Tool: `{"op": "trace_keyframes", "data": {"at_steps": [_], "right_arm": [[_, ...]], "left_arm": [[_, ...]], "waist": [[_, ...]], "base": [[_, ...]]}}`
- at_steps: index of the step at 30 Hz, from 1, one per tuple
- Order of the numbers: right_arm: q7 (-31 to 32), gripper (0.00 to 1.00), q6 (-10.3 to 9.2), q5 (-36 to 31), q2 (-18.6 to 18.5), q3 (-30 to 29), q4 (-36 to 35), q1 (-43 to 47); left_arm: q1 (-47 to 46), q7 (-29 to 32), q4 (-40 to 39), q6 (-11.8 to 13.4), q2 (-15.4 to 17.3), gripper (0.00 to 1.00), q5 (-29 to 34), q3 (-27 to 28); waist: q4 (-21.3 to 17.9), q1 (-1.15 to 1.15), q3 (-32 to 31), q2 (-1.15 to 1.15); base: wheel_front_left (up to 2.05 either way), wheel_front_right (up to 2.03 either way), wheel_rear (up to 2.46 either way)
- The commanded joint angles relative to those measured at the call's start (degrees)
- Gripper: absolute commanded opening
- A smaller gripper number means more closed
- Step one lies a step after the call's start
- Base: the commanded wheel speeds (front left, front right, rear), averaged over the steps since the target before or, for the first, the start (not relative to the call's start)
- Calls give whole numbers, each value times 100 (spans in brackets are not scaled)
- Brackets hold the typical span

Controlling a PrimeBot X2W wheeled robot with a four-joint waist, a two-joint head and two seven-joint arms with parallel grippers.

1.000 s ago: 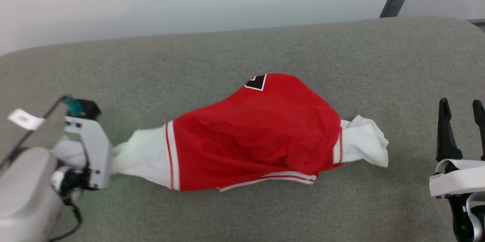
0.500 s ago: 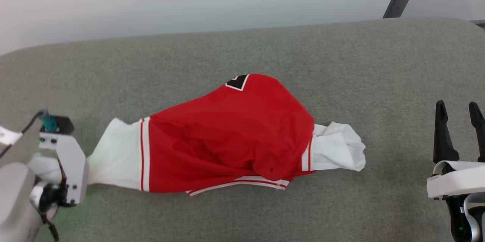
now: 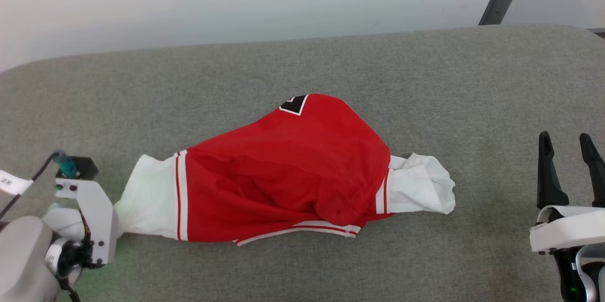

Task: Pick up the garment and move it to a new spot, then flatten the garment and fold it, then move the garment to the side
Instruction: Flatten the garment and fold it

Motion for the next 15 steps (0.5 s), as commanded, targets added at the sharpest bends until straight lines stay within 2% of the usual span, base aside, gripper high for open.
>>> {"op": "trace_keyframes", "data": {"at_steps": [1, 2, 3, 11, 15], "right_arm": [[5, 100, -8, 24, -15, 14, -10, 25], [7, 100, -8, 24, -14, 24, -13, 26], [8, 100, -8, 25, -13, 32, -18, 29], [33, 100, -8, 70, -45, 107, -24, 47], [65, 100, -8, 136, -100, 284, 11, 43]], "left_arm": [[53, -22, -20, 23, -1, 71, -42, 14], [61, -21, -57, 41, 6, 95, -54, 20], [72, -24, -93, 56, 10, 100, -62, 27], [111, 89, -518, 172, 108, 100, -71, 22], [61, -151, -883, 205, 159, 100, -21, 100]], "waist": [[5, 0, -2, 0], [9, 0, -5, 0], [13, 0, -9, 0], [57, 0, -19, 0], [112, 0, -14, 0]], "base": [[0, 0, 0], [0, 0, 0], [0, 0, 0], [0, 0, 0], [0, 0, 0]]}}
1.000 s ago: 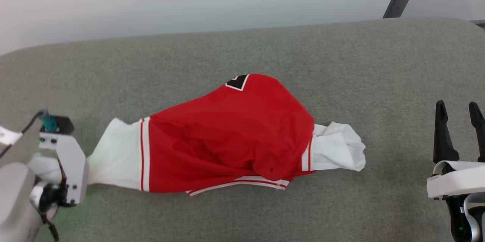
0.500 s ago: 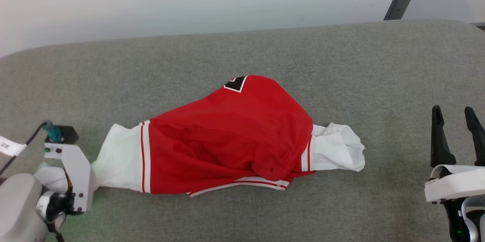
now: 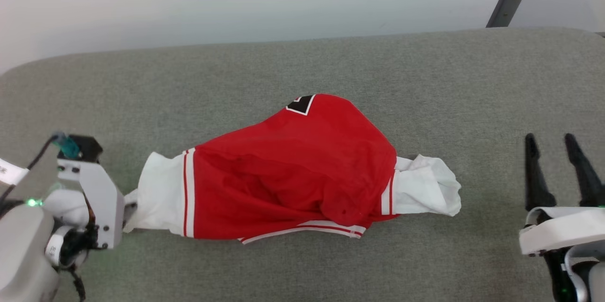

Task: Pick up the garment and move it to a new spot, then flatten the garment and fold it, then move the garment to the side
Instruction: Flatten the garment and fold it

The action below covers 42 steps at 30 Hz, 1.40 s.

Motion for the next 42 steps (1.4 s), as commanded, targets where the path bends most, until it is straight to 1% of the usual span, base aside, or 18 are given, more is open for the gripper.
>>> {"op": "trace_keyframes", "data": {"at_steps": [1, 5, 6, 10, 12, 14, 17, 20, 26, 33, 39, 42], "right_arm": [[15, 100, -8, 63, -30, 100, 11, 31], [116, 100, -8, 137, -94, 371, 65, -21], [146, 100, -8, 166, -111, 426, 84, -51], [247, 100, -8, 245, -208, 642, 137, -149], [264, 100, -8, 258, -252, 731, 158, -185], [282, 100, -8, 259, -286, 774, 170, -231], [288, 100, -8, 270, -312, 772, 198, -213], [295, 100, -8, 264, -330, 753, 209, -165], [322, 100, -8, 255, -353, 684, 129, -119], [398, 100, -8, 220, -356, 583, -45, -98], [436, 100, -8, 204, -360, 472, -203, -73], [460, 100, -8, 196, -360, 413, -278, -58]], "left_arm": [[-11, -103, -67, 37, 11, 100, 28, 40], [33, -747, -420, 15, -41, 100, 118, 156], [66, -918, -470, 43, -56, 100, 141, 187], [172, -1647, -676, 19, -147, 100, 269, 270], [212, -1950, -740, -42, -170, 100, 340, 274], [256, -2133, -715, -7, -194, 100, 377, 297], [309, -2249, -681, -59, -271, 100, 333, 261], [337, -2164, -589, -102, -295, 100, 300, 198], [142, -1772, -197, -322, -430, 100, 114, 17], [-319, -1001, 442, -547, -445, 100, -156, -198], [-682, -316, 807, -603, -378, 100, -270, -372], [-778, -87, 893, -613, -379, 100, -336, -433]], "waist": [[37, 0, 0, 0], [171, 0, -8, 0], [211, 0, -14, 0], [372, 0, -32, 0], [450, 0, -50, 0], [522, 0, -77, 0], [617, 0, -138, 0], [688, 0, -194, 0], [722, 0, -205, 0], [527, 0, -44, 0], [357, 0, 123, 0], [296, 0, 208, 0]], "base": [[0, 0, 0], [0, 0, 0], [0, 0, 0], [0, 0, 0], [0, 0, 0], [0, 0, 0], [0, 0, 0], [0, 0, 0], [0, 0, 0], [0, 0, 0], [0, 0, 0], [0, 0, 0]]}}
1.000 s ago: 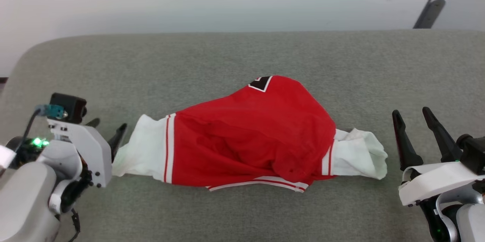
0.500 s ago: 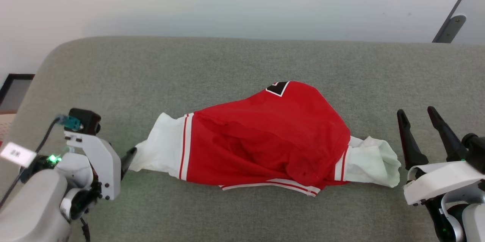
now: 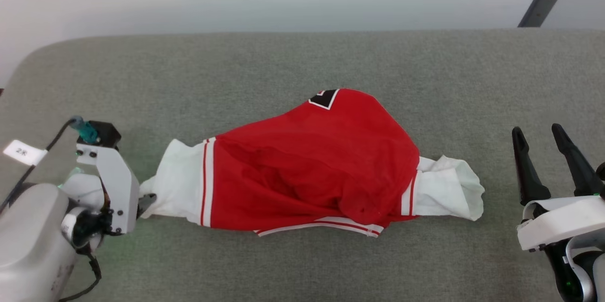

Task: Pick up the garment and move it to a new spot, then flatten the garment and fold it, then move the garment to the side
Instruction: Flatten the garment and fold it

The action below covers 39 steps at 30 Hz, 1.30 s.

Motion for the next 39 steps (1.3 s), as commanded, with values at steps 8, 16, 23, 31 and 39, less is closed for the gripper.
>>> {"op": "trace_keyframes", "data": {"at_steps": [8, 16, 23, 31, 39], "right_arm": [[60, 100, -8, -49, 13, -106, -155, 14], [203, 100, -8, -12, -23, -68, -203, 53], [1206, 100, -8, 448, -388, 293, -146, 372], [2365, 100, -9, 1058, -628, 619, 62, 282], [3053, 100, -9, 1284, -737, 1037, 733, -159]], "left_arm": [[-138, -16, 275, -37, 72, 100, 91, -221], [-164, 43, 892, 23, -88, 42, 17, -251], [-238, -172, 1100, -43, -172, 0, -137, -275], [-422, -387, 1125, -44, -259, 0, -150, -410], [-633, -528, 1028, -51, -368, 0, -222, -593]], "waist": [[-155, 0, 258, 0], [-189, 0, 333, 0], [-177, 0, 399, 0], [-82, 0, 501, 0], [66, 0, 640, 0]], "base": [[0, 0, 0], [0, 0, 0], [0, 0, 0], [0, 0, 0], [0, 0, 0]]}}
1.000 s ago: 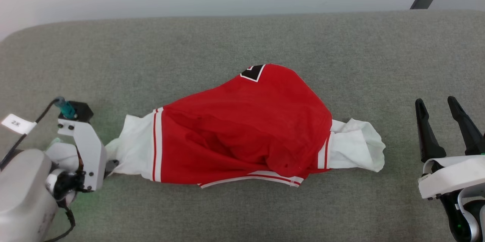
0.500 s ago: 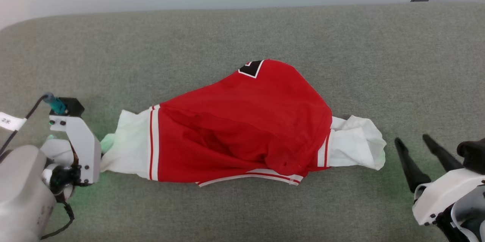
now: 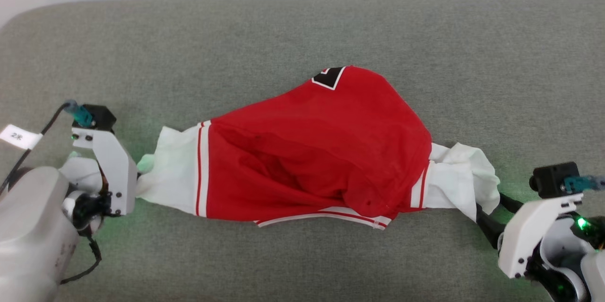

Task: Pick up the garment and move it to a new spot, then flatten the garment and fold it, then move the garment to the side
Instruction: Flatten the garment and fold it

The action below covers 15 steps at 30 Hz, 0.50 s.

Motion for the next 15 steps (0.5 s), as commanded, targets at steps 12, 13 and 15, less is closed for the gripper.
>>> {"op": "trace_keyframes", "data": {"at_steps": [12, 13, 15], "right_arm": [[268, 0, -9, 116, 55, 345, 1180, -708], [286, 0, -9, 160, 36, 321, 1162, -774], [352, 0, -9, 373, 8, 272, 1051, -893]], "left_arm": [[-156, -175, 29, 17, -134, 0, -201, -228], [-201, -173, -10, 16, -108, 0, -202, -241], [-302, -125, -116, 15, -39, 0, -214, -274]], "waist": [[114, 0, 37, 0], [116, 0, 15, 0], [117, 0, -42, 0]], "base": [[0, 0, 0], [0, 0, 0], [0, 0, 0]]}}
